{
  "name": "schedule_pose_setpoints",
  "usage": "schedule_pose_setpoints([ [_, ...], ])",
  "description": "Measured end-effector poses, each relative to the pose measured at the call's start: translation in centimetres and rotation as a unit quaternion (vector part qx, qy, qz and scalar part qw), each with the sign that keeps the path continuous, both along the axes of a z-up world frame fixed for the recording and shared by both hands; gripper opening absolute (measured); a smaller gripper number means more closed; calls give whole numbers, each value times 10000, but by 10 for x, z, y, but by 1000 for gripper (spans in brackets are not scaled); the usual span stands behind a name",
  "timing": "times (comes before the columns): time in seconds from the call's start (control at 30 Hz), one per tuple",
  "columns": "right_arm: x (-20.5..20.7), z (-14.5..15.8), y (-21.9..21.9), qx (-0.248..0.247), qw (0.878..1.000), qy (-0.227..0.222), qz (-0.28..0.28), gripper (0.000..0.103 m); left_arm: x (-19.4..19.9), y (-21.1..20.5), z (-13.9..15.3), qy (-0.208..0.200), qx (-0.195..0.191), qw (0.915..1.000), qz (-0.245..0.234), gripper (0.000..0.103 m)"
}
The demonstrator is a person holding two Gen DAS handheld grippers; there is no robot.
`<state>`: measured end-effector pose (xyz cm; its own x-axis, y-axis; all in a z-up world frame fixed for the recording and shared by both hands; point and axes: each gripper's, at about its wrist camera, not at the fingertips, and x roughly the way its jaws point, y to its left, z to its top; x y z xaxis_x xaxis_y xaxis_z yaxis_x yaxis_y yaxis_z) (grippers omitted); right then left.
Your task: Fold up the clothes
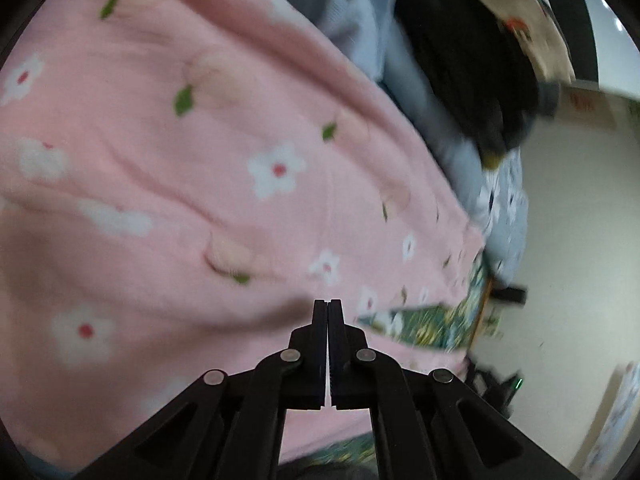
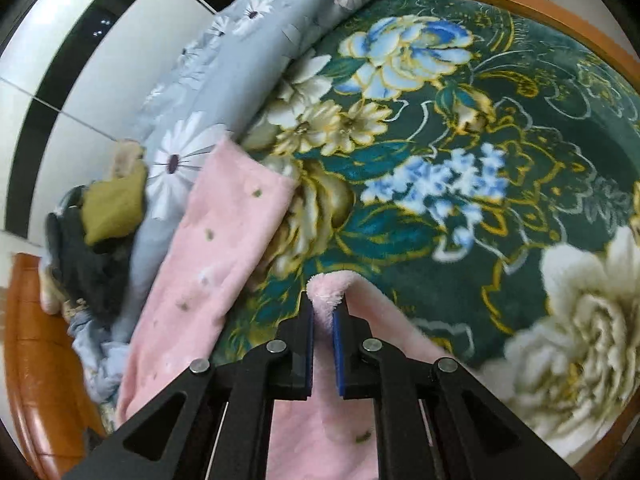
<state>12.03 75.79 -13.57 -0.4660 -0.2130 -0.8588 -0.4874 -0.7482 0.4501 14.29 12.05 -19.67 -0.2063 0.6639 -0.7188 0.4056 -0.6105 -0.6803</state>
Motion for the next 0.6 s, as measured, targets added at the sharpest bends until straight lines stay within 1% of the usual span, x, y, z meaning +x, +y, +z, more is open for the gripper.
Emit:
schedule_pose_setpoints([
  [0.07,-7,-8,0,2,10000,-54,-31,8,-2,5,1,17,-74,9998,-158,1],
  [0.17,-13,-19,-3,74,9997,-216,63,9,-8,17,-2,59,18,9992,-401,2],
  [0.23,-8,-18,-3,18,9998,-172,119,12,-9,29,-7,-25,15,9975,-711,2],
  [0.27,-3,-15,-1,7,9998,-139,111,17,-9,38,-11,-59,-21,9957,-922,2],
  [0.3,5,-9,3,-27,10000,-11,58,25,-8,46,-14,-50,-104,9938,-1108,2],
  [0.37,24,5,12,-105,9995,287,-64,32,-6,56,-18,22,-375,9892,-1415,2],
  [0.4,36,13,16,-136,9989,434,-151,32,-4,56,-20,69,-525,9874,-1492,2],
  [0.47,72,18,27,-118,9974,575,-417,33,-6,59,-24,184,-814,9841,-1571,2],
  [0.6,133,-17,42,-556,9940,248,-906,33,-13,52,-22,467,-1188,9803,-1510,2],
])
